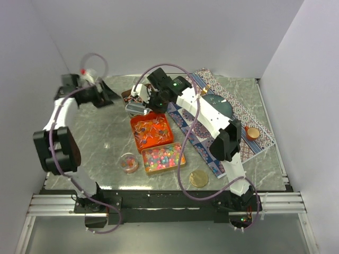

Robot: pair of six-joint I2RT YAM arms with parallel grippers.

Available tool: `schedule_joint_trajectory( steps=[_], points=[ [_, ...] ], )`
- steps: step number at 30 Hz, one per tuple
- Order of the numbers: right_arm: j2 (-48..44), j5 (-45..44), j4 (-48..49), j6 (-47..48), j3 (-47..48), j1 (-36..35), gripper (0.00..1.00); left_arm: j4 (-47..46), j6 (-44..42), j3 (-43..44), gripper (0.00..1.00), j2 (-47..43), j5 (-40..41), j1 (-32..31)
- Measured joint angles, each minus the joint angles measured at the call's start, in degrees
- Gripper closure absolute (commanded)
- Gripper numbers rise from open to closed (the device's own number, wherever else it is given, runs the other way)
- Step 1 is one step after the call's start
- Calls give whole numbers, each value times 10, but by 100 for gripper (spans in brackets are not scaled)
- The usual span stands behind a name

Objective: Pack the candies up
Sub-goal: Adjust the spatula, then adjust the storage box at the center of the board.

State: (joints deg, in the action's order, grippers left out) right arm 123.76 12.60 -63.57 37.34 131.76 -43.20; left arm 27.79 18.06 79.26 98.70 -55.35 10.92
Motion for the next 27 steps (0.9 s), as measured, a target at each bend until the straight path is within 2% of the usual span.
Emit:
schedule_joint_trajectory(
  steps=[4,8,13,17,21,27],
  points=[
    [22,-80,1,63,33,0,100,-104,82,20,17,-37,137,34],
    [44,-179,26,144,37,0,100,-152,125,-66,17,-95,221,33],
    [101,-288,93,244,74,3,100,-153,142,-180,18,-181,263,34],
    [127,-333,153,298,84,8,100,-181,154,-237,19,-213,254,34],
    [127,-366,199,316,82,13,100,-182,152,-234,23,-169,266,6],
    [112,-387,205,288,37,29,100,-138,141,-117,35,-43,334,-71]
  ],
)
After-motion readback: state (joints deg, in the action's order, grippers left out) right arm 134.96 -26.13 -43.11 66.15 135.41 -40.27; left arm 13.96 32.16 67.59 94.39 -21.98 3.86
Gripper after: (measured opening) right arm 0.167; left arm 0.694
